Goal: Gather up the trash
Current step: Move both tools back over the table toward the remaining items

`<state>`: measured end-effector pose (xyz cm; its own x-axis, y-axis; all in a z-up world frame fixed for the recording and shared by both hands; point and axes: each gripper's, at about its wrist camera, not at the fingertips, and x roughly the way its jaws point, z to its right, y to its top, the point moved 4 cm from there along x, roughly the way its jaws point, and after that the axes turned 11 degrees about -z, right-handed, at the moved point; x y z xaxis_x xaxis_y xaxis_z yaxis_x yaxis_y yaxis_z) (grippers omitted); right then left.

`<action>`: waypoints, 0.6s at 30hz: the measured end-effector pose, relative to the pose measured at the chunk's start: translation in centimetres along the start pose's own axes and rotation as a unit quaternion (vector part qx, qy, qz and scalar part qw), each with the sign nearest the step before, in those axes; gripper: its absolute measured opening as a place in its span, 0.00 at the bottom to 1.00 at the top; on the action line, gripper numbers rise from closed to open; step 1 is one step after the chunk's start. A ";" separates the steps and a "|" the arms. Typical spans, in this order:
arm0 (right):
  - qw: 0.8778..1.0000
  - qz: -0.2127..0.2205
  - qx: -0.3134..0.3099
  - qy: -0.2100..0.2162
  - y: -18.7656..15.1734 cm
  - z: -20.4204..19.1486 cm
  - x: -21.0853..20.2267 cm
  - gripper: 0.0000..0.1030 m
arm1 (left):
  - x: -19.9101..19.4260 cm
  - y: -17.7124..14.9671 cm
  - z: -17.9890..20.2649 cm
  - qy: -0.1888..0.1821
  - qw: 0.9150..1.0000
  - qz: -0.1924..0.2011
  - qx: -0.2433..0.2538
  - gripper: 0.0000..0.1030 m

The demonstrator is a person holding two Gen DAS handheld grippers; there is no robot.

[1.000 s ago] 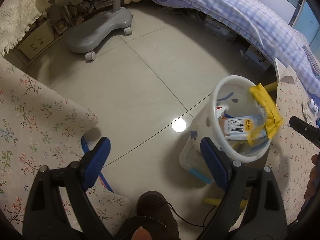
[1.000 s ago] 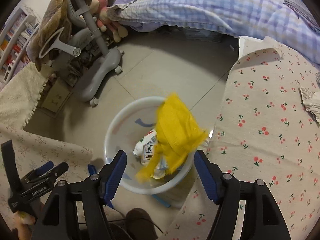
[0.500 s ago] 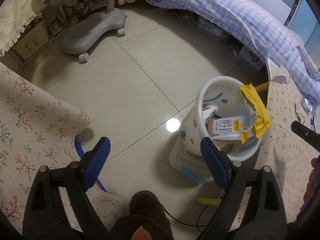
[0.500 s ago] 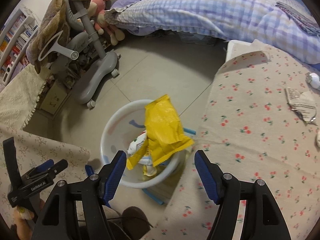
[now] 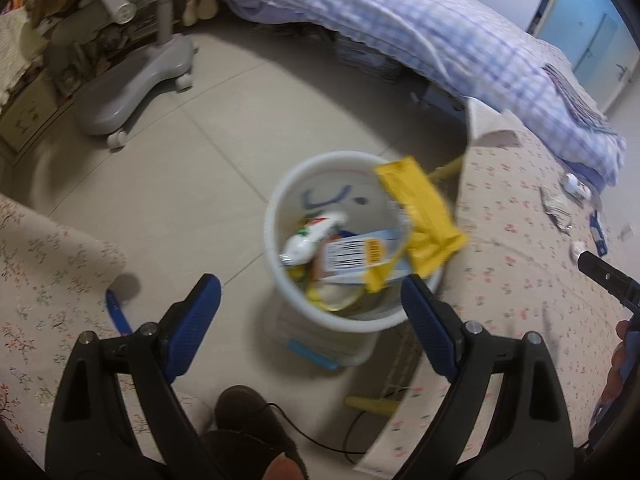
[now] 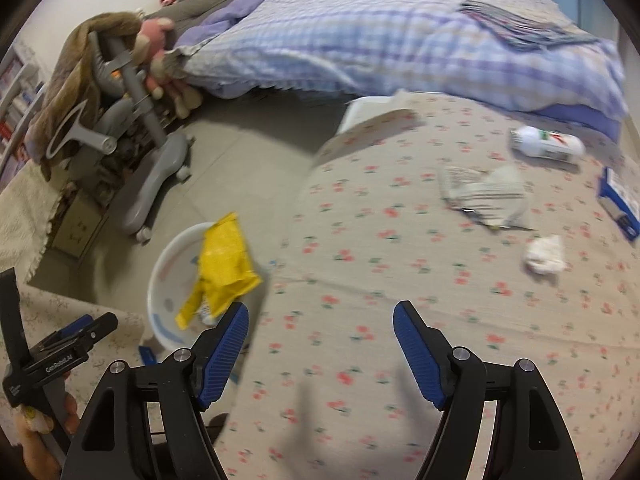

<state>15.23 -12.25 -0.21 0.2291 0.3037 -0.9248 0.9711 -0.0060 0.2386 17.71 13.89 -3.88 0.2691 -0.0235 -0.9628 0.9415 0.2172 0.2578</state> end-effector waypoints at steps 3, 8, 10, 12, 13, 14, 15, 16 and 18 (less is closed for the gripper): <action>1.000 0.006 0.013 -0.009 -0.3 2.0 -1.1 0.76 | 0.1 0.2 2.2 -0.007 1.000 0.001 0.010 0.89; 0.999 0.013 0.040 -0.025 -1.1 6.2 -2.8 0.77 | 0.4 0.3 6.0 -0.015 0.999 -0.001 0.028 0.95; 0.998 0.016 0.056 -0.027 -1.4 8.0 -3.5 0.78 | 0.5 0.4 7.8 -0.019 0.999 0.003 0.040 0.96; 0.997 0.019 0.073 -0.030 -1.6 9.7 -4.1 0.81 | 0.6 0.3 9.9 -0.022 0.998 0.006 0.057 0.97; 0.996 0.021 0.082 -0.033 -1.8 10.7 -4.4 0.82 | 0.7 0.3 10.9 -0.024 0.998 0.008 0.065 0.97; 0.995 0.024 0.092 -0.036 -2.0 11.8 -4.8 0.82 | 0.8 0.3 11.7 -0.024 0.997 0.008 0.071 0.97; 0.993 0.025 0.103 -0.040 -2.2 13.0 -5.1 0.82 | 1.0 0.2 13.0 -0.026 0.996 0.008 0.081 0.97; 0.992 0.026 0.112 -0.043 -2.3 14.0 -5.4 0.83 | 1.1 0.1 13.8 -0.026 0.996 0.008 0.088 0.97; 0.990 0.030 0.130 -0.052 -2.7 16.1 -6.0 0.85 | 1.6 0.0 15.7 -0.030 0.994 0.009 0.101 0.98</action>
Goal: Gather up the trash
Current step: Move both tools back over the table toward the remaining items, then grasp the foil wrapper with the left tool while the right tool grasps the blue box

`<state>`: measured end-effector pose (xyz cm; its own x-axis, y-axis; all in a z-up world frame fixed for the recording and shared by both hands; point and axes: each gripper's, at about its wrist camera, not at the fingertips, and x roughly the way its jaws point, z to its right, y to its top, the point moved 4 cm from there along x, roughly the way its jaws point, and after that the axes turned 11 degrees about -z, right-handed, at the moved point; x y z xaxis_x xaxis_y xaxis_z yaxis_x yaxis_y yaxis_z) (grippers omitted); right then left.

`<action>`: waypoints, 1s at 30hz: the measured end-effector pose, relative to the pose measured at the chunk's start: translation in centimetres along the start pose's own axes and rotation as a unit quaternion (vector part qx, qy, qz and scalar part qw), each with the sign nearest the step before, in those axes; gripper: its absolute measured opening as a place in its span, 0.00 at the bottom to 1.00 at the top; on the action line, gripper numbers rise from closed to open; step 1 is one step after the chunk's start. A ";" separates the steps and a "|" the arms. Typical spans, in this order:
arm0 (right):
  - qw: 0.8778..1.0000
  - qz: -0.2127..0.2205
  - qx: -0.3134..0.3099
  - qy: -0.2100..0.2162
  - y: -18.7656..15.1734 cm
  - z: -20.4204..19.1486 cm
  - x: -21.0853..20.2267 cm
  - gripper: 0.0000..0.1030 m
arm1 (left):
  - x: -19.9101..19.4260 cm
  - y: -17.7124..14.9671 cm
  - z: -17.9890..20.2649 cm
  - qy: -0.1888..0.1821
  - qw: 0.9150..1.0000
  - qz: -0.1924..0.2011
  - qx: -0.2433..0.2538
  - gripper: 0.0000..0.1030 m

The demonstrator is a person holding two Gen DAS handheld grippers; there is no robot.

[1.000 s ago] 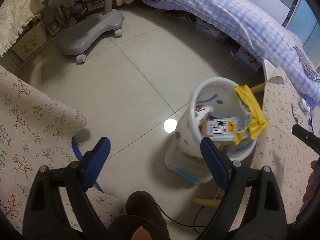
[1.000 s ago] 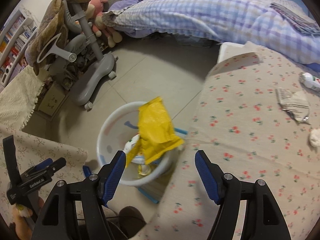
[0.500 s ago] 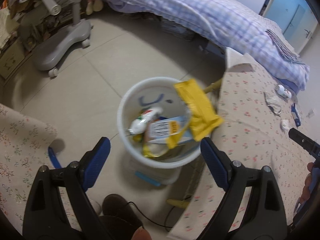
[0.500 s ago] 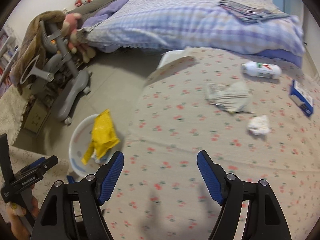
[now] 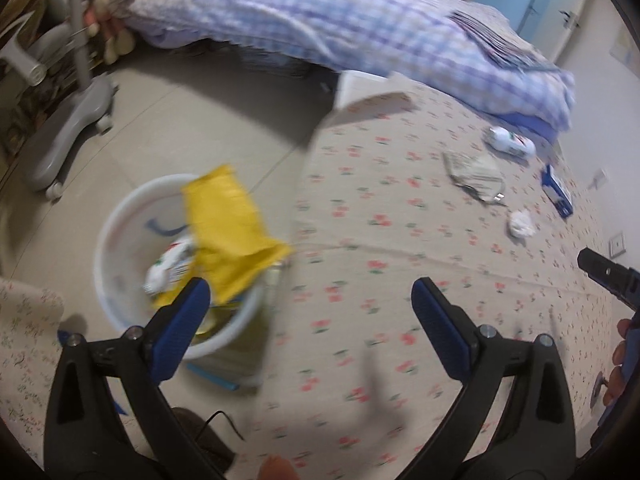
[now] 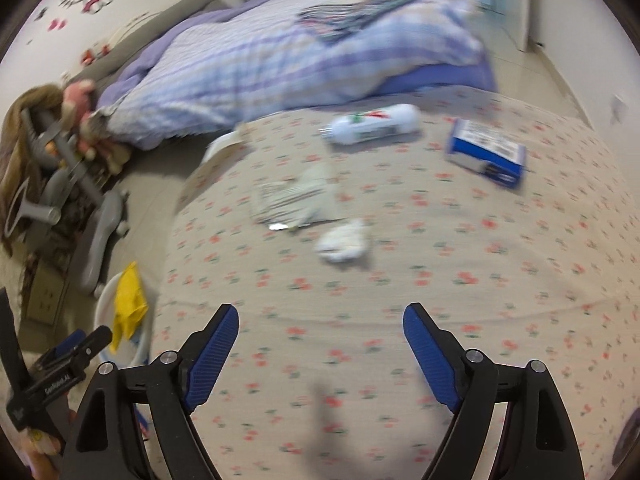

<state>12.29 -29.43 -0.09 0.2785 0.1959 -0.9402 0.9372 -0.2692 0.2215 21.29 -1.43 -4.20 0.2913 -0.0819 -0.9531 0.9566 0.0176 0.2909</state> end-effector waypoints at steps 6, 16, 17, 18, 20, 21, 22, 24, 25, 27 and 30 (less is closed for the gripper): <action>0.999 0.003 0.038 -0.029 -0.1 5.6 -0.4 0.88 | 2.2 0.5 5.7 -0.015 1.000 -0.003 0.026 0.98; 0.995 0.007 0.071 -0.064 -1.0 12.5 -0.2 0.97 | 5.2 3.1 12.6 -0.044 0.998 0.010 0.036 0.98; 0.995 0.007 0.079 -0.065 -0.9 13.0 -0.2 0.97 | 5.4 3.6 13.3 -0.047 0.998 0.012 0.035 0.98; 0.994 0.005 0.088 -0.060 -0.5 13.6 0.0 0.99 | 5.6 4.3 14.0 -0.048 0.998 0.013 0.035 0.98; 0.995 0.015 0.089 -0.045 0.4 14.0 0.0 1.00 | 6.3 5.4 15.1 -0.049 0.998 0.006 0.034 0.98; 0.995 0.023 0.086 -0.041 1.0 14.2 -0.1 1.00 | 6.6 5.7 15.4 -0.050 0.998 0.003 0.032 0.98; 0.995 0.036 0.082 -0.044 1.9 14.4 -0.2 1.00 | 7.2 6.2 15.8 -0.055 0.998 -0.004 0.026 0.98; 0.993 0.062 0.082 -0.052 3.6 14.8 -0.4 1.00 | 8.3 6.9 16.5 -0.062 0.998 -0.019 0.017 0.98; 0.993 0.070 0.084 -0.054 4.2 14.9 -0.3 1.00 | 8.7 7.3 16.8 -0.063 0.998 -0.025 0.014 0.98; 0.990 0.082 0.103 -0.048 6.2 15.5 0.2 1.00 | 9.4 7.9 17.5 -0.061 0.998 -0.027 0.017 0.97; 0.987 0.081 0.137 -0.031 8.8 16.2 1.7 1.00 | 10.2 8.6 18.3 -0.058 0.998 -0.028 0.021 0.97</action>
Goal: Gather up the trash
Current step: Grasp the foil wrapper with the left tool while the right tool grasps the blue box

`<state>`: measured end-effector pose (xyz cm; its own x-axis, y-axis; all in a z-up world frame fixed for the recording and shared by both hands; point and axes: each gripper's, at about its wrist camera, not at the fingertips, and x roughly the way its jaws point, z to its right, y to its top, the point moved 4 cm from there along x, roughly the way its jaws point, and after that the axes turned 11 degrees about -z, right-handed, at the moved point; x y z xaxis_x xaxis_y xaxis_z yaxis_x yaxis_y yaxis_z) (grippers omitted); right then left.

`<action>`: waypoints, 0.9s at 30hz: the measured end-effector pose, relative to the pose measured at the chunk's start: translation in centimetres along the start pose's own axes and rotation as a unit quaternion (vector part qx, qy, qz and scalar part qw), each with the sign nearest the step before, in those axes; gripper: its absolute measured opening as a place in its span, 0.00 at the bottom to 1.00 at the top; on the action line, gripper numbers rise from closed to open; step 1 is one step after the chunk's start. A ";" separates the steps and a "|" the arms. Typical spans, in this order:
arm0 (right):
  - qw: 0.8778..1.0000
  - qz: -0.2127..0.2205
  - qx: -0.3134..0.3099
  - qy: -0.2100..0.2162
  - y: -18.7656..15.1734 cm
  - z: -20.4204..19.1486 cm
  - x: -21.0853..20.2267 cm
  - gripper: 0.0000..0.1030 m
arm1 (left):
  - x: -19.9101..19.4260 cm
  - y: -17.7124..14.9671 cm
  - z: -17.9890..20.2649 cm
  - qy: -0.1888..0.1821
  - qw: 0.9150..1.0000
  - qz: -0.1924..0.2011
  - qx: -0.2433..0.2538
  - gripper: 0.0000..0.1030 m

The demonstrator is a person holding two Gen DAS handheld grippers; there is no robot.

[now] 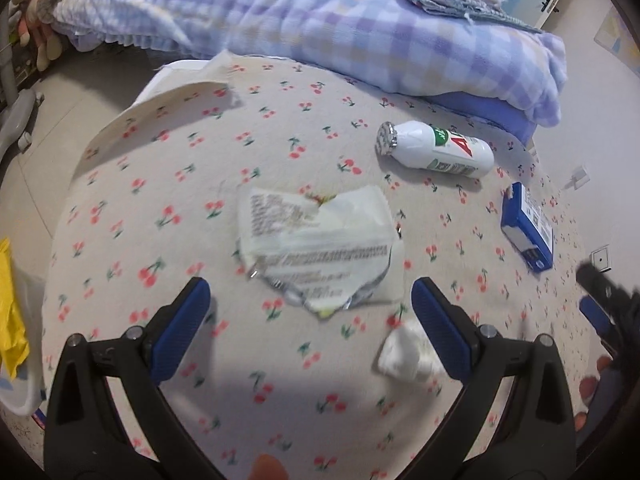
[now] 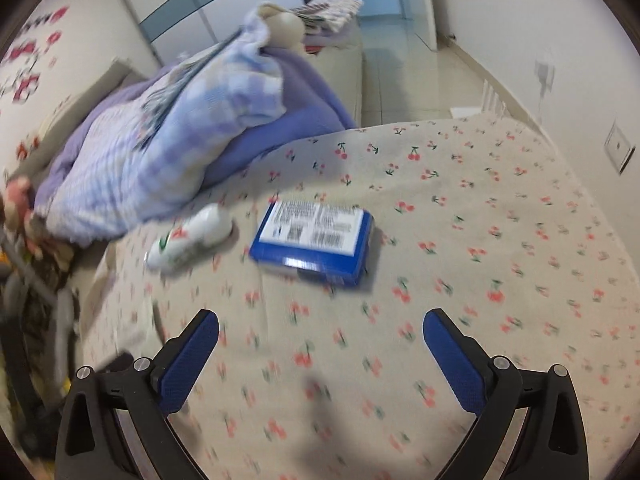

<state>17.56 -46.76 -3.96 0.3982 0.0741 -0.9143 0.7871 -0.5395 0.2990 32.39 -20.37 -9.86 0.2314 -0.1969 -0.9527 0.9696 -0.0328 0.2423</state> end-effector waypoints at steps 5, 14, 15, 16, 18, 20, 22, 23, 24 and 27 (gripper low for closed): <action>0.999 0.018 0.021 -0.018 2.4 -0.4 2.9 1.00 | 1.9 0.6 0.4 0.019 1.000 -0.012 0.005 0.98; 0.999 0.031 -0.011 -0.040 3.8 -2.5 6.3 1.00 | 2.1 -0.5 1.4 0.051 0.997 0.031 0.057 0.89; 0.999 0.028 -0.011 -0.043 3.9 -2.6 6.6 1.00 | 1.9 -0.7 1.3 0.049 0.997 0.034 0.058 0.84; 0.998 0.023 -0.010 -0.049 4.0 -2.6 7.2 1.00 | 1.7 -1.0 1.2 0.046 0.997 0.037 0.058 0.81; 0.998 0.012 -0.005 -0.058 4.1 -2.5 7.9 1.00 | 1.2 -1.3 0.9 0.034 0.997 0.040 0.057 0.67; 0.998 0.000 0.004 -0.059 4.1 -2.2 8.5 1.00 | 0.8 -1.4 0.7 0.025 0.997 0.043 0.056 0.56; 0.998 -0.002 0.007 -0.056 4.1 -2.0 8.3 1.00 | 0.4 -1.5 0.6 0.010 0.997 0.045 0.054 0.41; 0.999 -0.006 0.012 -0.052 4.0 -1.9 8.2 1.00 | 0.4 -1.4 0.5 0.005 0.998 0.046 0.053 0.26; 0.999 -0.007 0.018 -0.046 3.9 -1.7 7.9 0.94 | 0.3 -1.3 0.4 -0.002 0.998 0.045 0.051 0.21; 0.999 -0.015 0.036 -0.026 3.5 -0.8 6.6 0.93 | -0.1 -1.3 0.3 -0.027 0.998 0.040 0.045 0.01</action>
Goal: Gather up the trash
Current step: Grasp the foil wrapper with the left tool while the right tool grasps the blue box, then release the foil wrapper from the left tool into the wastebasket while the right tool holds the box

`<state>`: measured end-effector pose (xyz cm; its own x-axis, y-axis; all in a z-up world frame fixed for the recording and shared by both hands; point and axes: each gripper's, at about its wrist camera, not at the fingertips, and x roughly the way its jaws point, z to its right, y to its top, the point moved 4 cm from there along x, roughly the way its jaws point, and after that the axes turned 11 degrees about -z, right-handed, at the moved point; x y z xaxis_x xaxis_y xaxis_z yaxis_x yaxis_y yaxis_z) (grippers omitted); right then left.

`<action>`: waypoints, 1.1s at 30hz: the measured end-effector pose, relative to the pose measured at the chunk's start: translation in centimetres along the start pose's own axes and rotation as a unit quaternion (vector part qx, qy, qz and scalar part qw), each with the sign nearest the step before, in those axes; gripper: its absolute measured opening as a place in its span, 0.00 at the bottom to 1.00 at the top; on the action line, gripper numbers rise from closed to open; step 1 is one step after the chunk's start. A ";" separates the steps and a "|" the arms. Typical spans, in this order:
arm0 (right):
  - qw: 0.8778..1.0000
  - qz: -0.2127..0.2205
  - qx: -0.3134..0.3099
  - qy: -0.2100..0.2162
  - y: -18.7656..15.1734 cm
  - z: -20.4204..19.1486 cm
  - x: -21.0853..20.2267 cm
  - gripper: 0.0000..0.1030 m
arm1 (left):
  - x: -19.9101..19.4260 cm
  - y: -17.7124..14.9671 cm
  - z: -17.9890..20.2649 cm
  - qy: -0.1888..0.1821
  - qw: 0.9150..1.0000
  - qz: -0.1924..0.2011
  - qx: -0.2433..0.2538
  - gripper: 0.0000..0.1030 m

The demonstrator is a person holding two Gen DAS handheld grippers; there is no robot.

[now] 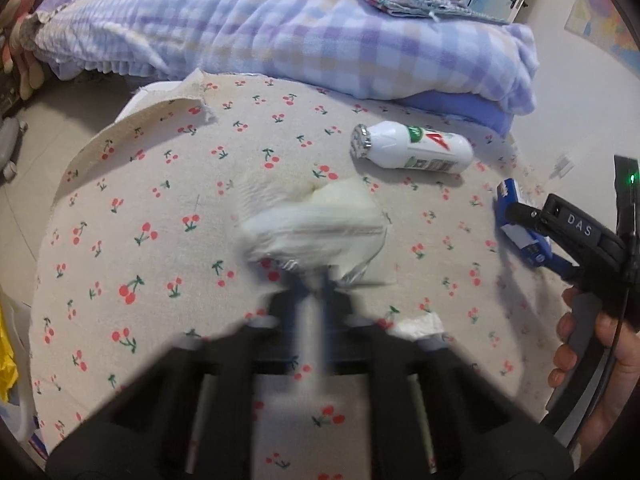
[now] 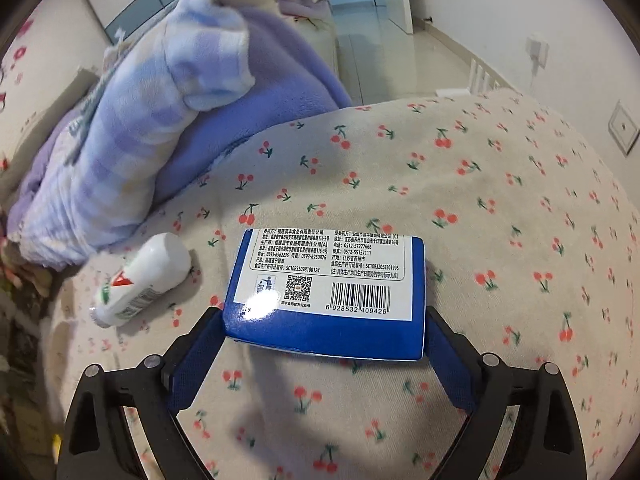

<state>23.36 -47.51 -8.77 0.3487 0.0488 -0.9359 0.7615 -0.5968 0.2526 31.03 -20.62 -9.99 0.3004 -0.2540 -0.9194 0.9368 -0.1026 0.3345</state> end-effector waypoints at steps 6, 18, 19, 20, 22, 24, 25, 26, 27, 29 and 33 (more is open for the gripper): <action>1.000 0.010 -0.018 -0.003 -1.8 0.4 -3.9 0.93 | -3.1 -0.9 0.5 -0.028 0.999 0.015 0.010 0.00; 0.999 0.009 -0.034 0.020 -8.1 -0.1 -11.9 0.93 | -10.6 -5.1 -1.4 -0.051 0.998 0.032 0.005 0.00; 0.999 0.007 -0.034 0.022 -8.7 -0.2 -12.5 0.93 | -11.1 -5.5 -1.7 -0.052 0.998 0.032 0.003 0.00; 0.999 0.005 -0.035 0.025 -9.3 -0.3 -13.0 0.93 | -11.5 -6.0 -2.1 -0.053 0.998 0.031 0.000 0.00; 0.999 0.000 -0.036 0.032 -10.6 -0.6 -13.8 0.93 | -12.3 -6.8 -2.7 -0.057 0.998 0.029 -0.004 0.00; 0.999 -0.004 -0.040 0.037 -11.6 -0.9 -14.4 0.93 | -13.2 -7.5 -3.4 -0.060 0.998 0.030 -0.006 0.00; 0.998 -0.006 -0.043 0.041 -12.2 -1.2 -14.8 0.93 | -13.7 -7.9 -3.9 -0.062 0.998 0.031 -0.007 0.00; 0.998 -0.008 -0.047 0.044 -12.8 -1.4 -15.0 0.93 | -14.3 -8.3 -4.4 -0.061 0.998 0.034 -0.006 0.00; 0.998 -0.009 -0.050 0.045 -13.3 -1.6 -15.0 0.93 | -14.7 -8.7 -4.8 -0.060 0.998 0.036 -0.006 0.00; 0.997 -0.011 -0.062 0.051 -14.5 -2.4 -15.3 0.93 | -15.2 -9.2 -5.5 -0.059 0.998 0.039 -0.005 0.00; 0.994 -0.017 -0.082 0.064 -16.8 -3.7 -15.2 0.93 | -16.4 -10.6 -7.7 -0.055 0.997 0.045 -0.007 0.00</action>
<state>7.30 -35.26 2.18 0.3805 0.1734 -0.9084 0.8487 -0.4557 0.2685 17.55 -7.92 -0.08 0.3627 -0.3652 -0.8573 0.9097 -0.0607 0.4107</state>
